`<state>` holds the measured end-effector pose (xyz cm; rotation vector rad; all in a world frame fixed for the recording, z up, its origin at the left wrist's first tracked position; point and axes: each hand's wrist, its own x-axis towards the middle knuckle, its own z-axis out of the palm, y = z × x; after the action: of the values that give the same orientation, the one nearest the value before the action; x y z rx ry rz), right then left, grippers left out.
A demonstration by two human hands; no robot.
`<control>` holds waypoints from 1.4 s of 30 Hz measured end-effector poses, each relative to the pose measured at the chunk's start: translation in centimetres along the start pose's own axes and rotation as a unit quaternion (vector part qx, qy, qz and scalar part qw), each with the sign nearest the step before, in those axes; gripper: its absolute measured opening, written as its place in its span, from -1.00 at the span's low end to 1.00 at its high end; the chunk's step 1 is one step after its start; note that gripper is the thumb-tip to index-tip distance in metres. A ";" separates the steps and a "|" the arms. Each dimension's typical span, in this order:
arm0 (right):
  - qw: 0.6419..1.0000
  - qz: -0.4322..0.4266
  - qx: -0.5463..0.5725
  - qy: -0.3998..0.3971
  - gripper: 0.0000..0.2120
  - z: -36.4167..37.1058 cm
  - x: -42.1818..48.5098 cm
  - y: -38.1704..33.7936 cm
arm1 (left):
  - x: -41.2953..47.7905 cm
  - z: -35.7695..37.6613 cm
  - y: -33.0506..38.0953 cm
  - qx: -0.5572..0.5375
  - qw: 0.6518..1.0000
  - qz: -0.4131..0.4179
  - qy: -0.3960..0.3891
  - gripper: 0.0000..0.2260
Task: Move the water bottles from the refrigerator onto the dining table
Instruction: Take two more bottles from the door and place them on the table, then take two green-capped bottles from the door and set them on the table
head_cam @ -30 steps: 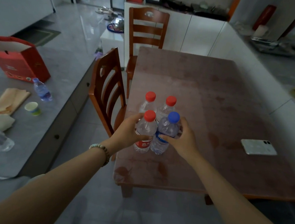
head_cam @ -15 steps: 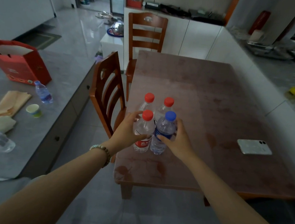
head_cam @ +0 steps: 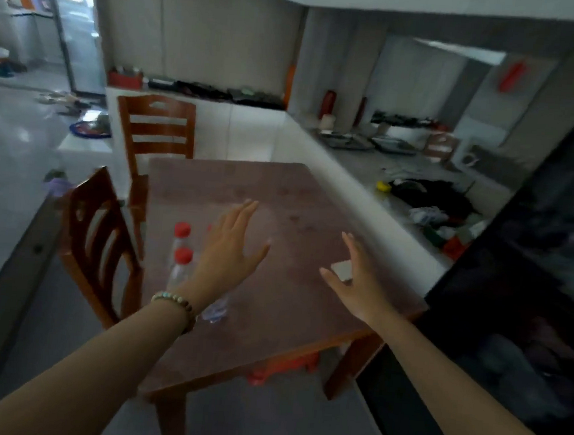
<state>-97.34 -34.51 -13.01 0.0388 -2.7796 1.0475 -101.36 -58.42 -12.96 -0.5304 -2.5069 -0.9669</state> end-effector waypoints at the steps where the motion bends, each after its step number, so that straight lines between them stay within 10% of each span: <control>1: 0.999 0.012 -0.036 0.031 -0.26 -2.8 -1.6 0.2 | 0.8 0.4 1.6 -0.002 1.000 0.028 -0.012 -0.35; 18: 0.810 0.254 -0.350 0.395 -0.32 -25.2 -45.2 -14.4 | -15.6 0.9 42.7 -0.270 0.844 0.427 -0.181 -0.38; 26: 0.787 0.170 -0.458 0.376 -0.40 -26.2 -57.6 -22.1 | -25.2 -8.4 53.2 -0.448 0.740 0.484 -0.131 -0.44; 42: 0.713 0.326 -0.448 0.430 -0.31 -28.0 -74.1 -20.8 | -36.7 -13.5 60.2 -0.374 0.667 0.644 -0.006 -0.46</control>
<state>-18.43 -34.44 8.77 -1.2510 -2.0424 -0.3467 -38.30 -33.79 11.01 -2.0939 -0.9330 -1.1690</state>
